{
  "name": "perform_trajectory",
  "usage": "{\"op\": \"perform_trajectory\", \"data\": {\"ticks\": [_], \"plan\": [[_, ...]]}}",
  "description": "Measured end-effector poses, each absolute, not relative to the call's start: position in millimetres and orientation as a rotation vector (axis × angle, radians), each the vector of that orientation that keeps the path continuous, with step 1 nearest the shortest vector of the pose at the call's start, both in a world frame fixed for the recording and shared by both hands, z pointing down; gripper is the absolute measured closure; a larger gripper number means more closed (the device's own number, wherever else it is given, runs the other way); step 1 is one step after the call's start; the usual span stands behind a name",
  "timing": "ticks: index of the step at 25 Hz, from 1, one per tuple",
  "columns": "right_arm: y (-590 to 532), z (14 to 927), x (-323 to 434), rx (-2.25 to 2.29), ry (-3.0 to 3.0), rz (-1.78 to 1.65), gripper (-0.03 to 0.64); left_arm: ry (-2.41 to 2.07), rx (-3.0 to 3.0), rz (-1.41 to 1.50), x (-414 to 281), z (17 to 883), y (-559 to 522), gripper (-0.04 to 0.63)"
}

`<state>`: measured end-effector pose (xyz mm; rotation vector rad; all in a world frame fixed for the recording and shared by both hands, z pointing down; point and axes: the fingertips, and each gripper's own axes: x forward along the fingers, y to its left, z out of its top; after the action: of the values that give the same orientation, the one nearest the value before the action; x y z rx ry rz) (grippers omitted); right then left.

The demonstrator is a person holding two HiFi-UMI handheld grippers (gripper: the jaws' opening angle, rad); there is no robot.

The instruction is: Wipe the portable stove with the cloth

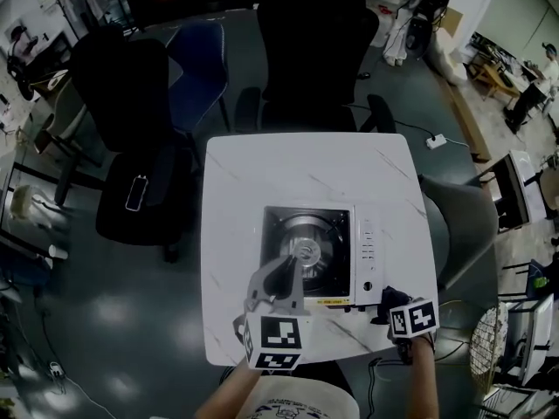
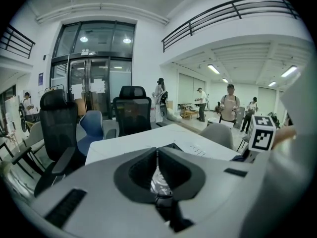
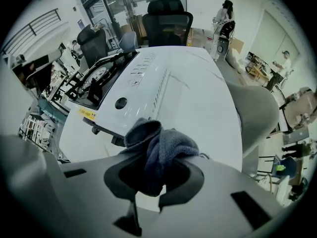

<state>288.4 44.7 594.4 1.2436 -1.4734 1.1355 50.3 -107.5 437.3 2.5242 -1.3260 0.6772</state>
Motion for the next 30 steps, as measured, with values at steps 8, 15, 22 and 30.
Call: {"op": "perform_trajectory", "data": {"ticks": [8, 15, 22, 30], "plan": [[61.3, 598.1, 257.8, 1.276, -1.485, 1.186, 0.542, -1.293, 2.55, 0.688, 38.4, 438.8, -101.2, 0.572], [69.4, 602.1, 211.4, 1.261, -1.526, 1.228, 0.541, -1.275, 2.558, 0.68, 25.5, 438.8, -98.0, 0.573], [64.8, 594.3, 174.6, 1.289, -1.566, 1.257, 0.541, -1.278, 2.547, 0.663, 5.0, 439.6, -96.8, 0.573], [46.1, 590.7, 131.5, 1.304, -1.61, 1.228, 0.541, -1.31, 2.522, 0.646, -26.7, 440.8, -97.7, 0.572]]}}
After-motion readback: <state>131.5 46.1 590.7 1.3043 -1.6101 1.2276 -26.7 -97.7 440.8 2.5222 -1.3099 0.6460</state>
